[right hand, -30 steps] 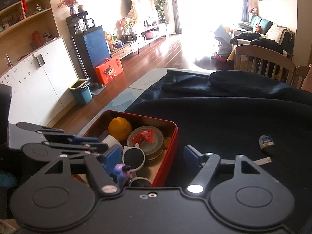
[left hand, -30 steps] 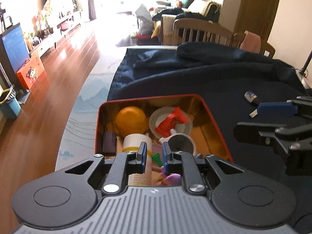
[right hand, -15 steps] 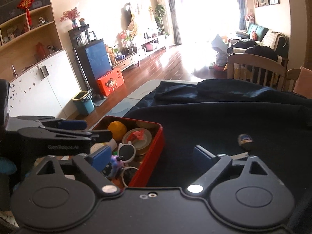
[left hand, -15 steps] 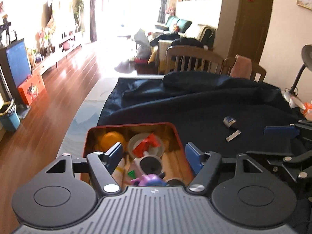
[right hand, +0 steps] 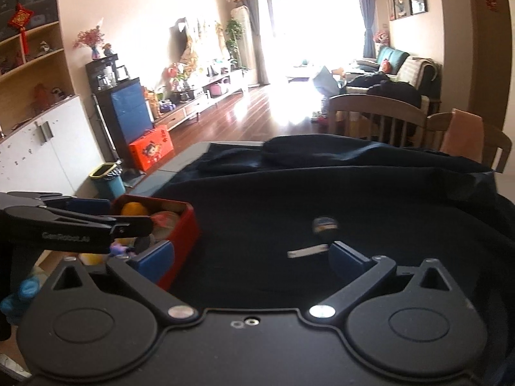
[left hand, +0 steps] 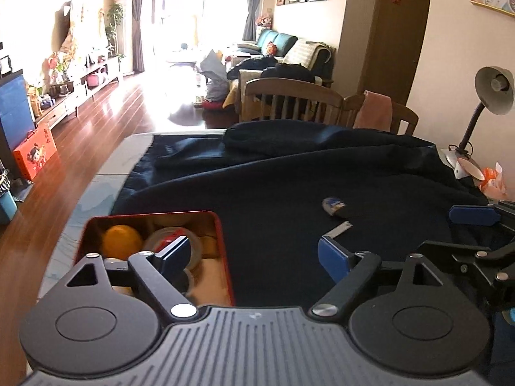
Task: Organize rigid objects
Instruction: 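Withdraw both tools and move them toward the white strip and small bottle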
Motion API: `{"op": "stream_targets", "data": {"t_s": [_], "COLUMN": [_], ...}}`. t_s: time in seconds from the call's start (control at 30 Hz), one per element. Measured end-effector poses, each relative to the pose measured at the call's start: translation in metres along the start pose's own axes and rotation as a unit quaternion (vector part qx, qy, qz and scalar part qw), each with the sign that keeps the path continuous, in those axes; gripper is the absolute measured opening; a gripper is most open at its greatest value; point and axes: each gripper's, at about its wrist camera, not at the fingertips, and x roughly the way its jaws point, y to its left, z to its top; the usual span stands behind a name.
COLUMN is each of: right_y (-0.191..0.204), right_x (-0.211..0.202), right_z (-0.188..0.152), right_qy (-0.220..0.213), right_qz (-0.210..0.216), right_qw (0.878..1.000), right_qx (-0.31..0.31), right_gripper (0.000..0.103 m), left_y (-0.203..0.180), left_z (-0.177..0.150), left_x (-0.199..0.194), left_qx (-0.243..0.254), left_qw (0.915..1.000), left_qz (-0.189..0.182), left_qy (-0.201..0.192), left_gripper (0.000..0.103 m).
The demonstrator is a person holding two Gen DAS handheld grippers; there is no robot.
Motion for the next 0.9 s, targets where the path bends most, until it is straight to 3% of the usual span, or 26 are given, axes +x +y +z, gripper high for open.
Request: {"op": "stream_targets", "data": {"t_s": [0.1, 0.4, 0.63, 0.8, 0.9], "right_y": [-0.018, -0.065, -0.091, -0.102, -0.103], "right_x": [0.0, 0.015, 0.049, 0.08, 0.097], "right_z": [0.001, 0.013, 0.029, 0.035, 0.036], "right_qy": [0.001, 0.008, 0.028, 0.056, 0.071], "right_qz": [-0.006, -0.025, -0.033, -0.037, -0.04], "right_qw": [1.0, 1.0, 0.999, 0.998, 0.997], "right_qx": [0.0, 0.004, 0.011, 0.007, -0.001], "right_gripper": [0.103, 0.103, 0.103, 0.103, 0.103], "left_y": [-0.014, -0.045, -0.065, -0.074, -0.079], "left_z": [0.002, 0.013, 0.015, 0.017, 0.016], "left_x": [0.008, 0.043, 0.076, 0.103, 0.112], "left_qx": [-0.002, -0.016, 0.004, 0.005, 0.012], "left_qw": [1.0, 0.9992, 0.999, 0.9966, 0.9959], "left_qz": [-0.007, -0.033, -0.034, -0.05, -0.067], "left_qy": [0.005, 0.015, 0.029, 0.065, 0.06], "left_gripper": [0.088, 0.103, 0.103, 0.103, 0.103]}}
